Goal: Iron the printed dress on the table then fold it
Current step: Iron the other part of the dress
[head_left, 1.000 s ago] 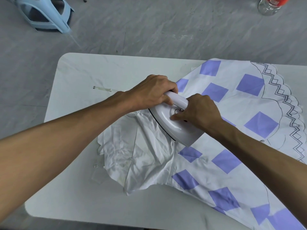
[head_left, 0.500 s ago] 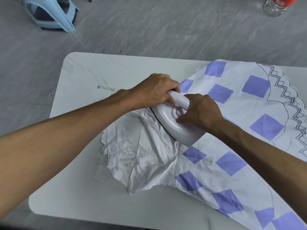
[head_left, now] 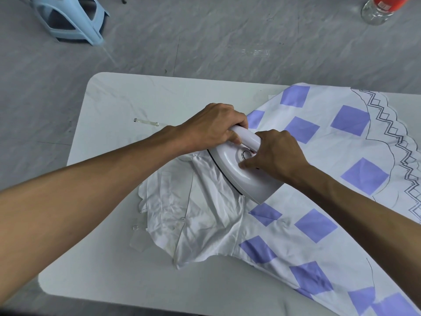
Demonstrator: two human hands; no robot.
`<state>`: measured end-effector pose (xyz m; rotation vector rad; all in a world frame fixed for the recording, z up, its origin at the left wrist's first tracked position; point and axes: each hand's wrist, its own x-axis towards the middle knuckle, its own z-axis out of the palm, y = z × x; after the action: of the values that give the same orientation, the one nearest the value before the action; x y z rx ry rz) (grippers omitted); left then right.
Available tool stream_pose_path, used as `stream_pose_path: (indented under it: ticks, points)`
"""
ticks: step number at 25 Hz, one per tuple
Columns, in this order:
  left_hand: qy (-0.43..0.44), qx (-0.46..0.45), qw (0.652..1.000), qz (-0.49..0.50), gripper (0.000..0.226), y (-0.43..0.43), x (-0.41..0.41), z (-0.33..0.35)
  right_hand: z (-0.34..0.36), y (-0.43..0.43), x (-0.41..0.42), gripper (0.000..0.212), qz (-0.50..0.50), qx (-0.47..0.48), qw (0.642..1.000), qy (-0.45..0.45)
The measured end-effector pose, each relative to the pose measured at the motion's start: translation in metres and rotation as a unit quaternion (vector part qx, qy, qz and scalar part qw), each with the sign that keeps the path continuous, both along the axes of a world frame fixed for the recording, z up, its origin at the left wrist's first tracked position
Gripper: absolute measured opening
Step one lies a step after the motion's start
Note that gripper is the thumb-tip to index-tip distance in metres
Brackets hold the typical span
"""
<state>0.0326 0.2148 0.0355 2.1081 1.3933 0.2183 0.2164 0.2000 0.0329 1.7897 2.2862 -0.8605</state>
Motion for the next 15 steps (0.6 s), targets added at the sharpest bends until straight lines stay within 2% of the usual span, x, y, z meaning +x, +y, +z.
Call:
stream_pose_path:
  ticks: [15]
  points:
    - [0.002,-0.001,1.0,0.002,0.023,-0.0003,0.0008,0.0032,-0.002,0.0004,-0.0003,0.042,0.004,0.013,1.0,-0.011]
